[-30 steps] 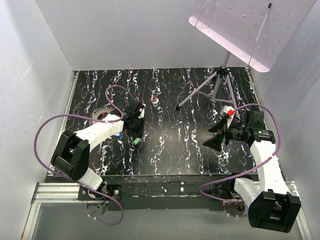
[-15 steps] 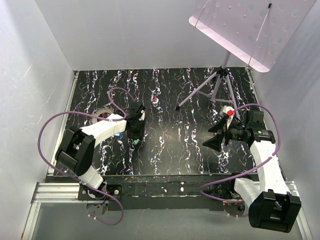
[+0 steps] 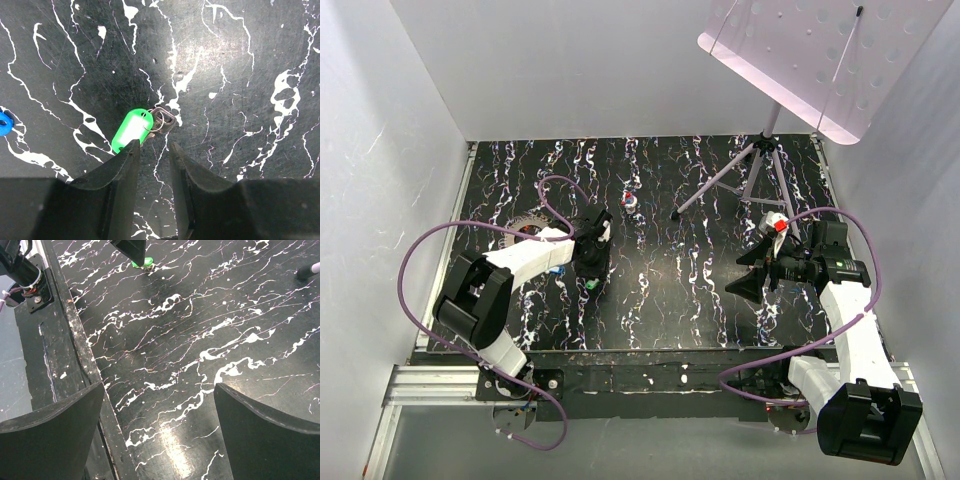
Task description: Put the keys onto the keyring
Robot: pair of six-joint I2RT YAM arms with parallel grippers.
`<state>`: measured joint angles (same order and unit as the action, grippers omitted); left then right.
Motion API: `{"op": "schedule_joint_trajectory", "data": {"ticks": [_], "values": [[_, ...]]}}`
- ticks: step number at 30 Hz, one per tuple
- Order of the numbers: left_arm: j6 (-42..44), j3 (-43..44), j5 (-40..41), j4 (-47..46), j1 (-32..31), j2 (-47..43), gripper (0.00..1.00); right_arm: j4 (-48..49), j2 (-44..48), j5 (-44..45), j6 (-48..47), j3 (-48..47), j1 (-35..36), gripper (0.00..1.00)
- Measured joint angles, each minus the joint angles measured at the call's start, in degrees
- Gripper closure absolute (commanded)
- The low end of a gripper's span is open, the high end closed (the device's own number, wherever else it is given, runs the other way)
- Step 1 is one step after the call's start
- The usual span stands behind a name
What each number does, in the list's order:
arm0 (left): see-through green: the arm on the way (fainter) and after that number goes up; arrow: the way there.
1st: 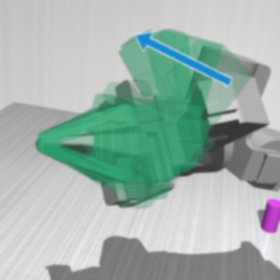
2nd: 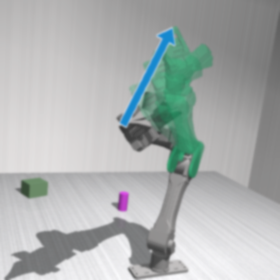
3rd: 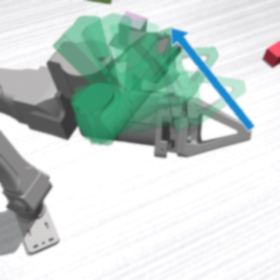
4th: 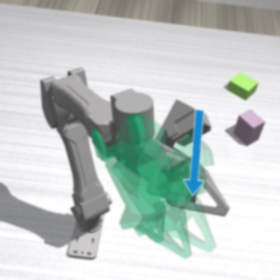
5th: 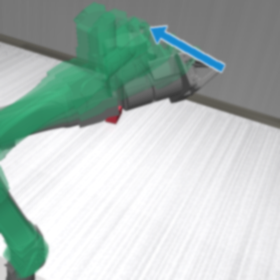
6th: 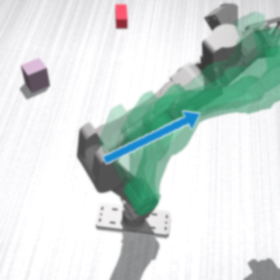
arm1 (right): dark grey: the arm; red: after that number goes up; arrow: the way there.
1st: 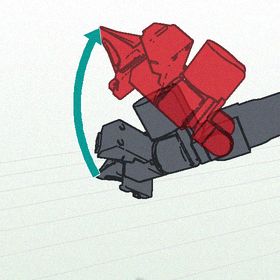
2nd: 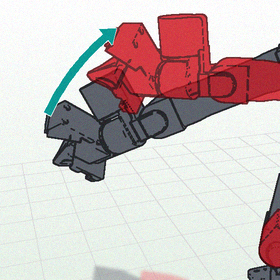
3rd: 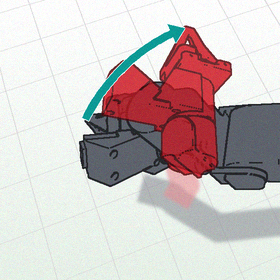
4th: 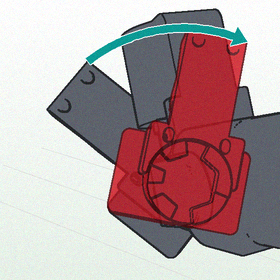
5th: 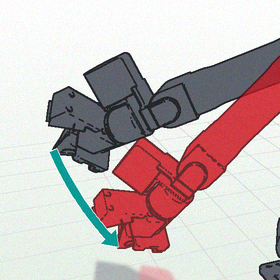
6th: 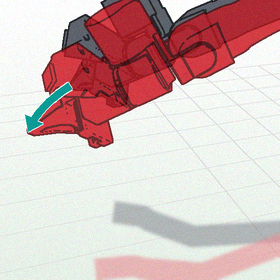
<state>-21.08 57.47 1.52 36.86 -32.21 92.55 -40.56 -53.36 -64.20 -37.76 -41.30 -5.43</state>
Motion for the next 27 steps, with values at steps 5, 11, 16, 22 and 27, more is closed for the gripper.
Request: {"op": "schedule_joint_trajectory", "data": {"ticks": [5,11,16,22,27], "values": [[-0.4,-0.3,0.0,-0.3,0.0,-0.2,0.7,0.0,0.0,0.0,0.0,0.0,0.3,0.0],[-1.1,-3.1,1.0,-1.1,0.0,-3.4,0.69,-0.1,0.0,0.0,-0.4,0.0,0.6,0.04],[-2.4,-6.1,2.0,-1.7,0.0,-8.3,0.68,-1.0,-0.2,0.0,-1.9,0.0,3.4,0.07],[-3.6,-8.3,1.4,-2.6,2.8,-15.5,0.63,-2.6,-2.7,2.6,-3.2,-0.2,11.8,0.08],[-5.2,-10.3,-3.9,-4.3,9.4,-21.3,0.59,-3.1,-5.0,7.0,-3.3,-1.5,20.0,0.09]]}}
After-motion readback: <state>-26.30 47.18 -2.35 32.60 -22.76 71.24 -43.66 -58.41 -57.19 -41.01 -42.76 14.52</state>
